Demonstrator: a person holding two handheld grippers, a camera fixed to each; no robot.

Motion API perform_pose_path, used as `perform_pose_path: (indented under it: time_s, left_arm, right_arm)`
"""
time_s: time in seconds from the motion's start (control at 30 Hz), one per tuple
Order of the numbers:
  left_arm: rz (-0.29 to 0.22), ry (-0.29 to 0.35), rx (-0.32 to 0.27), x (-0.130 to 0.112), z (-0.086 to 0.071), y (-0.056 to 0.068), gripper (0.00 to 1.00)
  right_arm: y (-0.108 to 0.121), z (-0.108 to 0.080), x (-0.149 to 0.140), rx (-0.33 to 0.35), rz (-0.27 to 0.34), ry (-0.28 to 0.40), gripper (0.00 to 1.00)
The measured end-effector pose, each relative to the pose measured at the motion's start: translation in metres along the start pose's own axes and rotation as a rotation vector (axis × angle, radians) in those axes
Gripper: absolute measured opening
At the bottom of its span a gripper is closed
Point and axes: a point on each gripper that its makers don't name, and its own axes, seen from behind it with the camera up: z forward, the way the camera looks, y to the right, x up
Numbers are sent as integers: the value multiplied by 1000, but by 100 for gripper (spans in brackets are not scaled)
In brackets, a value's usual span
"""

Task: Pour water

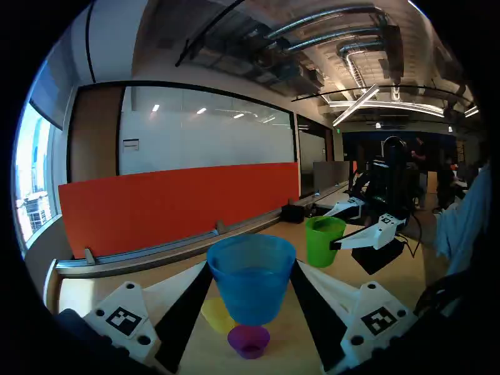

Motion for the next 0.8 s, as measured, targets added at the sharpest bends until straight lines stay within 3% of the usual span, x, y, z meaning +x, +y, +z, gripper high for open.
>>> perform_pose_path:
  time_s: [0.37, 0.8]
  left_arm:
    - [19, 17, -10, 7, 4, 3, 86]
    - [71, 45, 2, 22, 1, 3, 85]
  right_arm:
    - [-2, -1, 11, 7, -6, 27, 92]
    - [-21, 2, 20, 50, -12, 26, 91]
